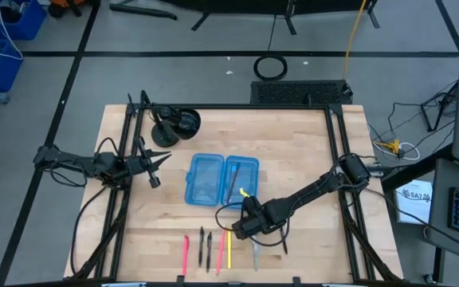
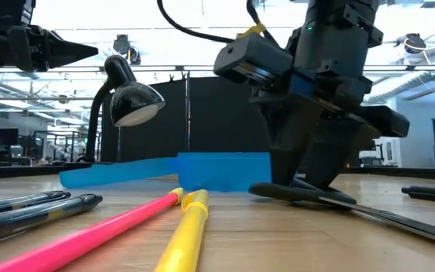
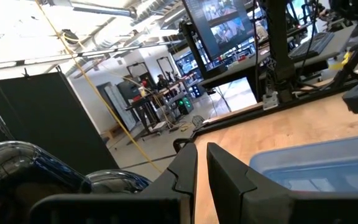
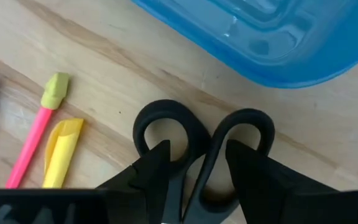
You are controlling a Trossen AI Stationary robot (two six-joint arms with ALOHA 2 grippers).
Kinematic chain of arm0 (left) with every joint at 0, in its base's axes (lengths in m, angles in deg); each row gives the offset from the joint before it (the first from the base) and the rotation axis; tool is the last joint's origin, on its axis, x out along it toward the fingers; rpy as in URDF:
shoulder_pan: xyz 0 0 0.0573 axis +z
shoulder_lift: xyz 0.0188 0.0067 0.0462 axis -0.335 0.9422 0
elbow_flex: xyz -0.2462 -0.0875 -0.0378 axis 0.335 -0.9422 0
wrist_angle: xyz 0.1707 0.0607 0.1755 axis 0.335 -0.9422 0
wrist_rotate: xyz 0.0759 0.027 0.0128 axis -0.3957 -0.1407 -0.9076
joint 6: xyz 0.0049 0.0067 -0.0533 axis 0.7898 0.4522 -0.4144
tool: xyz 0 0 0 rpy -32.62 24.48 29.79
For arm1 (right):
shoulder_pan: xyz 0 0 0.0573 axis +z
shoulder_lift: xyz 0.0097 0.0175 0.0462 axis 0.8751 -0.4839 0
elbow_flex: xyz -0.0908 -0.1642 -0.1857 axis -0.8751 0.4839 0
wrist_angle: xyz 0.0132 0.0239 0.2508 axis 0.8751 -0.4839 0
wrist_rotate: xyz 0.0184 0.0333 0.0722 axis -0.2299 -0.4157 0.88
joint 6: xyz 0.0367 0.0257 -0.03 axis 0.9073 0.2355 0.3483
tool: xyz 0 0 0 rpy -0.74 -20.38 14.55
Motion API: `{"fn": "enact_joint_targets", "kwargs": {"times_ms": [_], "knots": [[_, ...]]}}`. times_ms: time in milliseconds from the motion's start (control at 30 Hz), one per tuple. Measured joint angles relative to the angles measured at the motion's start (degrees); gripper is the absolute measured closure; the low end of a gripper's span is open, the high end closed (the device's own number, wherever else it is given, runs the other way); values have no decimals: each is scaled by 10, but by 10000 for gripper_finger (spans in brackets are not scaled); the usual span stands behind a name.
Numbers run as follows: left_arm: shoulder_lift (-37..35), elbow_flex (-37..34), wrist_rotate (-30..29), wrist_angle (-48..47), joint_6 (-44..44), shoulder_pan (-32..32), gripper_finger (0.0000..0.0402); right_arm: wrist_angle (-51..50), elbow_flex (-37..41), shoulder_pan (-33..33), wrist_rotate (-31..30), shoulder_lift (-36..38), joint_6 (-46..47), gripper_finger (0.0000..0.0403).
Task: Pick & place school supplies into a supply box
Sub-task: Put the black scissors into the blue box
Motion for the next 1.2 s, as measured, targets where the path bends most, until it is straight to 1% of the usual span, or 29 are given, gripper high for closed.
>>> {"fn": "enact_joint_targets", "kwargs": {"times_ms": [300, 467, 567, 700, 800, 867, 933, 1033, 1200], "knots": [[0, 0, 1, -17, -24, 0, 360, -71, 33, 4, 62, -1, 6, 250], [0, 0, 1, -22, -37, 0, 360, -134, 35, 5, 88, -2, 7, 271], [0, 0, 1, -35, -39, 0, 360, -144, 36, 5, 86, -2, 8, 287], [0, 0, 1, -41, -48, 0, 360, -143, 37, 1, 83, -3, 9, 308], [0, 0, 1, -44, -52, 0, 360, -128, 37, 1, 63, -3, -11, 325], [0, 0, 1, -44, -52, 0, 360, -117, 38, 2, 54, -3, -11, 343], [0, 0, 1, -44, -54, 0, 360, -98, 38, -1, 63, 1, -22, 362], [0, 0, 1, -44, -54, 0, 360, -58, 38, -6, 81, 17, -37, 362], [0, 0, 1, -44, -55, 0, 360, -34, 41, -9, 78, 55, -32, 362]]}}
